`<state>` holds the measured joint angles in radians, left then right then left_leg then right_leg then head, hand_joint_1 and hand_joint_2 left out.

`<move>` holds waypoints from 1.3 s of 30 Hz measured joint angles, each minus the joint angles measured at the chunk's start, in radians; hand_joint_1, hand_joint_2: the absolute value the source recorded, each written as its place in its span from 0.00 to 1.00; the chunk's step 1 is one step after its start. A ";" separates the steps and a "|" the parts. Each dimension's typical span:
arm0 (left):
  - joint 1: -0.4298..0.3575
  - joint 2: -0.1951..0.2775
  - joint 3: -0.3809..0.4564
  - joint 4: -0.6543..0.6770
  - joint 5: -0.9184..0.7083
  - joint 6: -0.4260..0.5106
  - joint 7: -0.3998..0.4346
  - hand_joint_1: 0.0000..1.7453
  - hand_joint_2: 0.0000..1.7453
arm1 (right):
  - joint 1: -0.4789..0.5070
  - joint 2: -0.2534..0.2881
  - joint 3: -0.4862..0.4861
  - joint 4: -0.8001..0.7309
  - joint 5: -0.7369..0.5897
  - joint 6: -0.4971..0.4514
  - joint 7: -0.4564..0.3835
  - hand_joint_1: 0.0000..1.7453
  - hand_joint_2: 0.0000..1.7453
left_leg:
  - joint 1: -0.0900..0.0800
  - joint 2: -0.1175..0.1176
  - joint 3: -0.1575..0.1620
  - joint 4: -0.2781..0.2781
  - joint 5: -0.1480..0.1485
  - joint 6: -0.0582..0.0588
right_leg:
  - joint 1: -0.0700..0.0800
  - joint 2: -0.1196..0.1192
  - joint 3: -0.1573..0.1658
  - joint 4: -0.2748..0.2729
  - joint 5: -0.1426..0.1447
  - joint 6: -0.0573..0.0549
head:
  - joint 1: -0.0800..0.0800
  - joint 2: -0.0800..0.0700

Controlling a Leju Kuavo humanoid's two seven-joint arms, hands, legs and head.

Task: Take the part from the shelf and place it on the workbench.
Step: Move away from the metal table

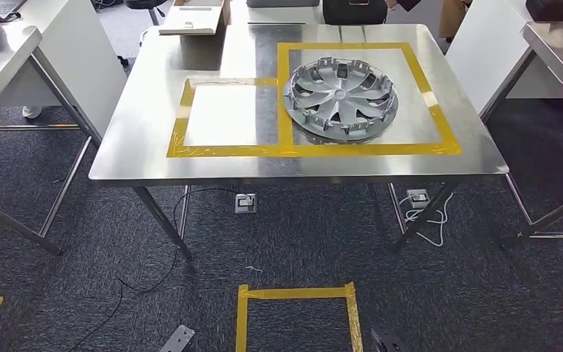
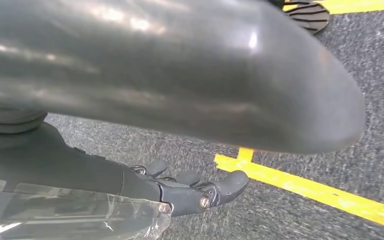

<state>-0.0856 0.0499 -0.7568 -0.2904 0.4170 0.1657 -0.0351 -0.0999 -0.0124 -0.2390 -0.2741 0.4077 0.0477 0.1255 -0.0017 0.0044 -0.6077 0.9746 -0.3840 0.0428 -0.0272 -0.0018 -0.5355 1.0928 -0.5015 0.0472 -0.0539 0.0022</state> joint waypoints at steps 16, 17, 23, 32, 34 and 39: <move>0.004 0.009 0.000 -0.003 0.002 0.003 0.000 0.00 0.00 | 0.004 0.008 0.012 0.000 -0.021 -0.020 0.003 0.00 0.00 | 0.001 -0.004 0.104 0.078 -0.125 -0.018 | 0.021 0.000 -0.072 -0.110 0.110 -0.058 | -0.009 0.000; 0.003 0.011 0.000 -0.004 0.001 0.003 0.000 0.00 0.00 | 0.005 0.010 0.013 0.000 -0.023 -0.021 0.003 0.00 0.00 | -0.004 -0.003 0.134 0.029 -0.129 -0.009 | 0.019 -0.001 -0.074 -0.112 0.119 -0.053 | -0.008 0.000; 0.000 0.009 -0.002 -0.005 -0.001 0.002 0.001 0.00 0.00 | 0.014 0.013 0.015 0.000 -0.034 -0.027 0.000 0.00 0.00 | -0.006 0.000 0.112 -0.047 -0.056 0.023 | 0.011 -0.001 -0.107 -0.060 0.072 -0.040 | -0.010 0.000; 0.001 -0.001 -0.007 -0.006 -0.002 0.002 0.001 0.00 0.00 | 0.014 0.005 0.024 -0.001 -0.038 -0.028 -0.001 0.00 0.00 | 0.001 0.003 -0.046 0.007 0.045 -0.013 | -0.008 0.003 0.054 -0.073 -0.015 0.009 | -0.007 0.000; 0.001 0.000 -0.008 -0.007 -0.002 0.002 0.001 0.00 0.00 | 0.015 0.005 0.025 -0.001 -0.039 -0.028 -0.001 0.00 0.00 | 0.003 0.003 -0.056 0.015 0.060 -0.026 | 0.001 0.005 0.067 -0.106 -0.031 -0.018 | -0.009 0.000; 0.010 0.001 -0.010 -0.007 -0.002 0.004 0.000 0.00 0.00 | 0.017 0.007 0.026 -0.001 -0.040 -0.028 -0.001 0.00 0.00 | 0.014 0.000 -0.102 0.129 -0.067 -0.054 | -0.001 -0.001 0.012 -0.104 0.015 -0.066 | -0.013 0.000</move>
<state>-0.0754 0.0512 -0.7671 -0.2971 0.4147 0.1694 -0.0346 -0.0830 -0.0052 -0.2134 -0.2747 0.3677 0.0196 0.1244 0.0128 0.0045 -0.7096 1.1037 -0.4511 -0.0111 -0.0278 -0.0023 -0.5231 0.9886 -0.4860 -0.0185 -0.0671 0.0023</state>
